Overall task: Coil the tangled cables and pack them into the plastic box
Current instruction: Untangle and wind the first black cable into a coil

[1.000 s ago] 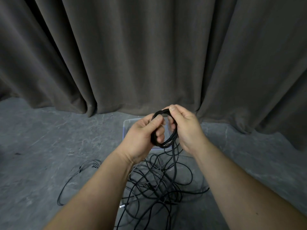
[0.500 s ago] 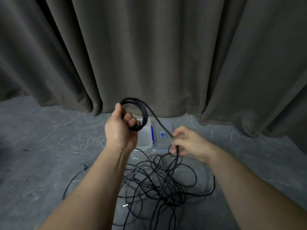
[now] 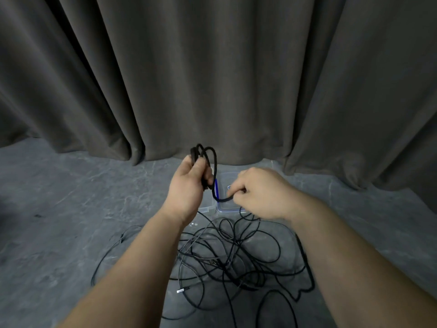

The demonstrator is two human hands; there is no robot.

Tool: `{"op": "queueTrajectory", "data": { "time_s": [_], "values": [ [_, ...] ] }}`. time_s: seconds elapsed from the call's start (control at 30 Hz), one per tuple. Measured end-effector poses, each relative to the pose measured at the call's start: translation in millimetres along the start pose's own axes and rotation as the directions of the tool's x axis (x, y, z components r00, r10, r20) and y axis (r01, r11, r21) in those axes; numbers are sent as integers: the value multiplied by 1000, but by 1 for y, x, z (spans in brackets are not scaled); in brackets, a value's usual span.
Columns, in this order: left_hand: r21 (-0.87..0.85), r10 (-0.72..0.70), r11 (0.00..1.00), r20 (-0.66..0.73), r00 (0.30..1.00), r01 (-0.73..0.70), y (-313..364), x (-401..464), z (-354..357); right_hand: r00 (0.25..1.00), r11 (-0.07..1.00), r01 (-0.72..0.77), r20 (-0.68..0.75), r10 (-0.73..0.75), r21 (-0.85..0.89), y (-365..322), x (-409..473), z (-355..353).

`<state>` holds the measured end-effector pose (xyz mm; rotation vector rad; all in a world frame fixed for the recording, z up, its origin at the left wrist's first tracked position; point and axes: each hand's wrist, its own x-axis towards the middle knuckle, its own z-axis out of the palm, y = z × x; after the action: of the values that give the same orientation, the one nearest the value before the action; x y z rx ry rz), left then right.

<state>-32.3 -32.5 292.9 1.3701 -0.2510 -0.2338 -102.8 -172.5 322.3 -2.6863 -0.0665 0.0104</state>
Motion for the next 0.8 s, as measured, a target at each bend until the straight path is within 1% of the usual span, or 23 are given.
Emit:
{"op": "queueTrajectory", "data": {
  "time_s": [0.07, 0.13, 0.17, 0.23, 0.27, 0.33, 0.4, 0.47, 0.6, 0.67, 0.73, 0.8],
  "values": [
    [37, -27, 999, 78, 997, 24, -3, -3, 1, 998, 979, 24, -54, -13, 204, 1, 0, -4],
    [47, -50, 998, 128, 991, 44, -4, -5, 3, 991, 907, 62, -135, -6, 417, 4, 0, -7],
    [53, -58, 997, 144, 988, 51, -5, -6, 4, 984, 863, 89, -177, 1, 497, 6, -1, -7],
    [72, -70, 996, 170, 983, 58, -6, -6, 5, 968, 803, 138, -249, 13, 580, 9, -1, -6],
    [75, -81, 995, 174, 981, 68, -7, -7, 5, 960, 784, 148, -278, 32, 602, 9, 0, -4],
    [36, -119, 993, 169, 978, 114, -7, -8, 6, 936, 749, 135, -332, 118, 648, 13, 3, 1],
    [-37, -143, 988, 178, 974, 152, -7, -8, 9, 891, 731, 100, -387, 235, 675, 17, 7, 5],
    [-70, -149, 984, 193, 970, 165, -6, -8, 10, 855, 722, 90, -425, 298, 686, 19, 9, 9],
    [-11, -103, 994, 276, 956, 110, -4, -12, 12, 835, 677, 154, -461, 301, 720, 18, 11, 16],
    [18, -95, 995, 285, 954, 93, -2, -13, 12, 821, 691, 174, -490, 291, 702, 18, 12, 17],
    [-17, -106, 993, 301, 948, 116, 1, -15, 13, 801, 728, 189, -532, 274, 660, 18, 12, 18],
    [-82, -121, 985, 317, 941, 155, 4, -16, 15, 792, 740, 216, -557, 248, 637, 18, 12, 19]
  ]
}}
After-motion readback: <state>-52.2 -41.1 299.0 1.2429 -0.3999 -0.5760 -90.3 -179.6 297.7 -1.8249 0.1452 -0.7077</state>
